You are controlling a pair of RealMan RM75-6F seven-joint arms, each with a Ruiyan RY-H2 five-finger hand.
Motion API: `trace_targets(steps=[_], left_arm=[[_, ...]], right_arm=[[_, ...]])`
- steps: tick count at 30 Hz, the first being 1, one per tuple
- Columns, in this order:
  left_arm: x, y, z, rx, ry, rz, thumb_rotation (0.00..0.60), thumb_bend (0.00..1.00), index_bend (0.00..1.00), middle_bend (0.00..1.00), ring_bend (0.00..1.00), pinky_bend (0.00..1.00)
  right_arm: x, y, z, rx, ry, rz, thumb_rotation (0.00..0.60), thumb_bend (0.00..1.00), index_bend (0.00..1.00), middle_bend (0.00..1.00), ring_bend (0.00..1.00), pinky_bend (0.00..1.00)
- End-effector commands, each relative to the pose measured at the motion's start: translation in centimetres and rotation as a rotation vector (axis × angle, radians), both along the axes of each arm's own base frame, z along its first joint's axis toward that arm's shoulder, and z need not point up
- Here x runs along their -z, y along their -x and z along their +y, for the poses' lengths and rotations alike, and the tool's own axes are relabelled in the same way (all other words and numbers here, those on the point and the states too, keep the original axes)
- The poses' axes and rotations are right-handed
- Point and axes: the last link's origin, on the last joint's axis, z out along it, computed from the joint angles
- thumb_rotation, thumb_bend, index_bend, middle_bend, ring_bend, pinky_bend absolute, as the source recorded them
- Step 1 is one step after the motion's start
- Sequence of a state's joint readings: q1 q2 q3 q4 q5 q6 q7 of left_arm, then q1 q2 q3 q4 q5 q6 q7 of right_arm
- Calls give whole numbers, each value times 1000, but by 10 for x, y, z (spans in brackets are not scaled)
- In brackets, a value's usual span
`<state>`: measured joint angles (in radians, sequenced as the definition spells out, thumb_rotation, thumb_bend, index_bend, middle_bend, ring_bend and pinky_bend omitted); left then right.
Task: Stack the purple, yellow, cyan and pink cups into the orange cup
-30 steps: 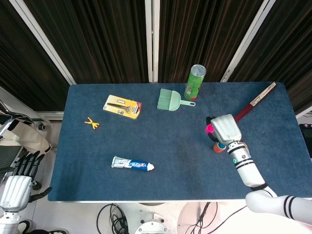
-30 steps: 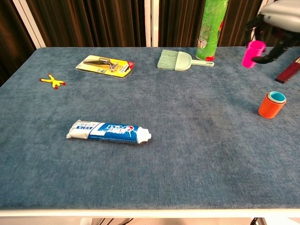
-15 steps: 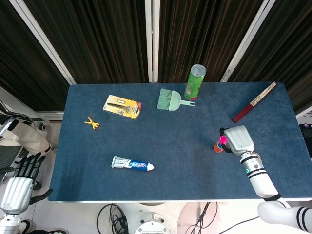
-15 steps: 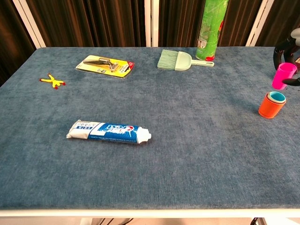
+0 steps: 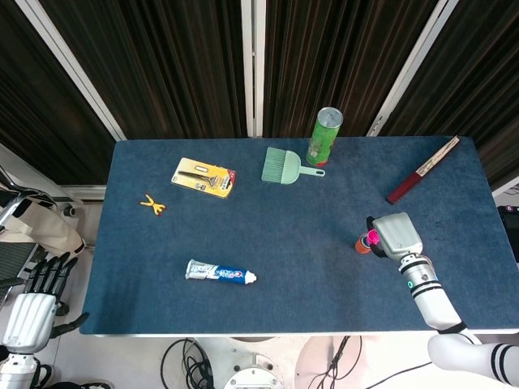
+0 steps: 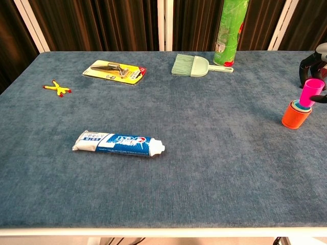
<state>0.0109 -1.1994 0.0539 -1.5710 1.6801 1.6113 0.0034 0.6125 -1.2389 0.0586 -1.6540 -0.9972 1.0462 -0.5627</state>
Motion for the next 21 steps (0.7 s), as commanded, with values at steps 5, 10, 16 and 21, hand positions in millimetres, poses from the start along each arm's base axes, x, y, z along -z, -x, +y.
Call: trace_targets(steps=[5, 10, 16, 21], left_arm=[[-1, -1, 1, 3, -1, 2, 600, 23, 32, 0, 0, 0], [-1, -1, 1, 2, 1, 1, 600, 23, 33, 0, 0, 0], [-1, -1, 1, 4, 2, 0, 600, 23, 32, 0, 0, 0], [-1, -1, 1, 4, 0, 0, 600, 23, 32, 0, 0, 0]], right_arm=[[8, 2, -2, 0, -14, 5, 600, 266, 589, 563, 916, 967], [9, 3, -1, -3, -22, 5, 600, 137, 517, 507, 913, 967], [5, 4, 0, 6, -39, -10, 600, 37, 434, 433, 910, 966], [-6, 2, -1, -5, -4, -41, 600, 35, 424, 424, 911, 967]])
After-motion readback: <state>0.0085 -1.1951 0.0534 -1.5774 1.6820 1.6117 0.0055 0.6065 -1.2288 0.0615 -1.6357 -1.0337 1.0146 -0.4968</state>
